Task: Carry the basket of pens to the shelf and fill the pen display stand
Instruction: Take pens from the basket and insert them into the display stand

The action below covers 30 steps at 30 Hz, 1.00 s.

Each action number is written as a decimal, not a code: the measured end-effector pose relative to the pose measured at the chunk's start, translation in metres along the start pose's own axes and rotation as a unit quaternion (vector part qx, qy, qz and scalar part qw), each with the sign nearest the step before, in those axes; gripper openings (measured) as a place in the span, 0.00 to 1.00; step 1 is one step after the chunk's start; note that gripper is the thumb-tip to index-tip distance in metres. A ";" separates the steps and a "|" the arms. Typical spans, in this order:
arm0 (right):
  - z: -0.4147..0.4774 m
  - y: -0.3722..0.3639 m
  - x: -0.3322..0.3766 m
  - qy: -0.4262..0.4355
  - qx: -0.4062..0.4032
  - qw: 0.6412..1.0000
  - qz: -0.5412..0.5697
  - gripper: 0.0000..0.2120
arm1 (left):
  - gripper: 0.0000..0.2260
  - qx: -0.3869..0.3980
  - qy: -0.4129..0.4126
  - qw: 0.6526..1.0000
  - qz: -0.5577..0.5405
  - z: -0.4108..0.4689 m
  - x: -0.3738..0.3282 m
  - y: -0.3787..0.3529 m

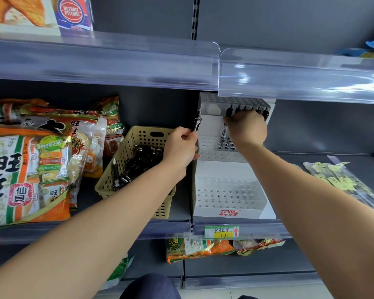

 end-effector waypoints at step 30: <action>-0.045 -0.039 0.019 0.019 0.301 0.848 0.436 0.03 | 0.10 0.050 0.033 0.998 -0.012 -0.010 0.001 -0.021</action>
Point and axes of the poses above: each hand's wrist, its own z-axis towards the middle knuckle, its own y-axis out of the back of the hand, x = y × z, the point moved 9 cm from there along z, towards the middle knuckle, and after that the axes turned 6 degrees about x, right-handed, at the moved point
